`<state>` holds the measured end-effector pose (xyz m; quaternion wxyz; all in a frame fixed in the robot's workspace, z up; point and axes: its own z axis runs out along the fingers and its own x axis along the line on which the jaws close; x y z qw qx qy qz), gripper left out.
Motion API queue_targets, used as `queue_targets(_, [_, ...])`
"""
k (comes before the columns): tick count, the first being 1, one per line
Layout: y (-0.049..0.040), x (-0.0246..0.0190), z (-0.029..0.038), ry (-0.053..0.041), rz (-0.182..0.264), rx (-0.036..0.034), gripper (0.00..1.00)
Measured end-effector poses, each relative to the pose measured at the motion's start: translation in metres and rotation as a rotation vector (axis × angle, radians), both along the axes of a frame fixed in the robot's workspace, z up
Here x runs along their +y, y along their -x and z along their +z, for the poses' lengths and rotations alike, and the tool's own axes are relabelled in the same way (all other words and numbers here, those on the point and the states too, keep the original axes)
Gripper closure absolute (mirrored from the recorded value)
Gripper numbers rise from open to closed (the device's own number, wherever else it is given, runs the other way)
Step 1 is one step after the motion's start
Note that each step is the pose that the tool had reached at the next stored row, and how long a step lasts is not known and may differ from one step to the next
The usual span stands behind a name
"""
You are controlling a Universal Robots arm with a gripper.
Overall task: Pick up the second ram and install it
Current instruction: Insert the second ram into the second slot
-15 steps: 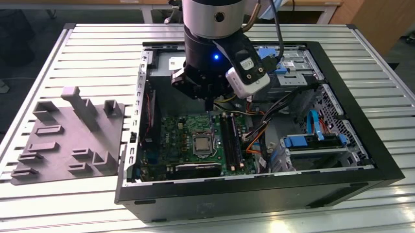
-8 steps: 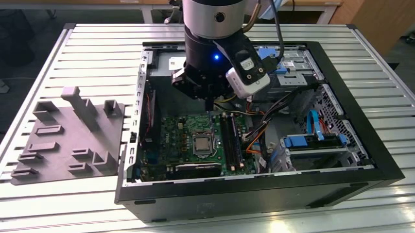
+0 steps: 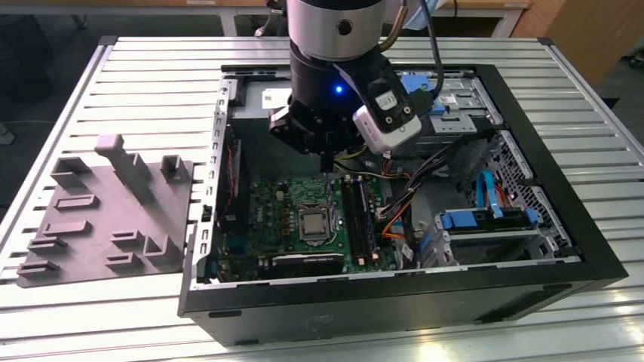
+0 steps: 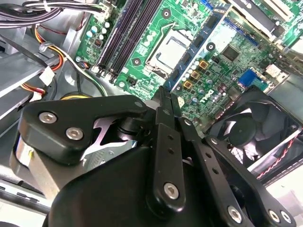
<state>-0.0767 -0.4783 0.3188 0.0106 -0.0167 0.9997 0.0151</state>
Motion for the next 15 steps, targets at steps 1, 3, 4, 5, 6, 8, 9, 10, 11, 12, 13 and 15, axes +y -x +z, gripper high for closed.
queue_targets(1, [-0.0003, 0.0, 0.0, -0.0001, 0.0, 0.0, 0.89])
queue_targets(3, [-0.0009, 0.0, -0.0001, 0.0, -0.001, 0.0, 0.89])
queue_targets(4, [-0.0013, 0.0, -0.0001, 0.0, -0.001, 0.0, 0.89])
queue_targets(5, [-0.0018, 0.0, -0.0001, -0.0001, -0.001, -0.0001, 0.89])
queue_targets(6, [-0.0023, 0.0, -0.0002, -0.0001, -0.001, 0.0, 0.89])
queue_targets(8, [-0.0028, 0.0, -0.0002, 0.0, -0.001, 0.0, 0.89])
queue_targets(9, [-0.0028, 0.0, -0.0001, 0.0001, -0.001, 0.0, 0.89])
queue_targets(10, [-0.0029, 0.0, -0.0001, 0.0, -0.001, 0.0, 0.89])
queue_targets(11, [-0.0029, 0.0, -0.0002, 0.0, -0.001, 0.0, 0.89])
queue_targets(12, [-0.003, 0.0001, -0.0002, -0.0001, -0.001, 0.0, 0.89])
queue_targets(13, [-0.003, 0.0, -0.0002, 0.0, -0.001, -0.0001, 0.89])
queue_targets(15, [-0.0037, 0.0, -0.0002, -0.0001, 0.0, 0.0, 0.89])
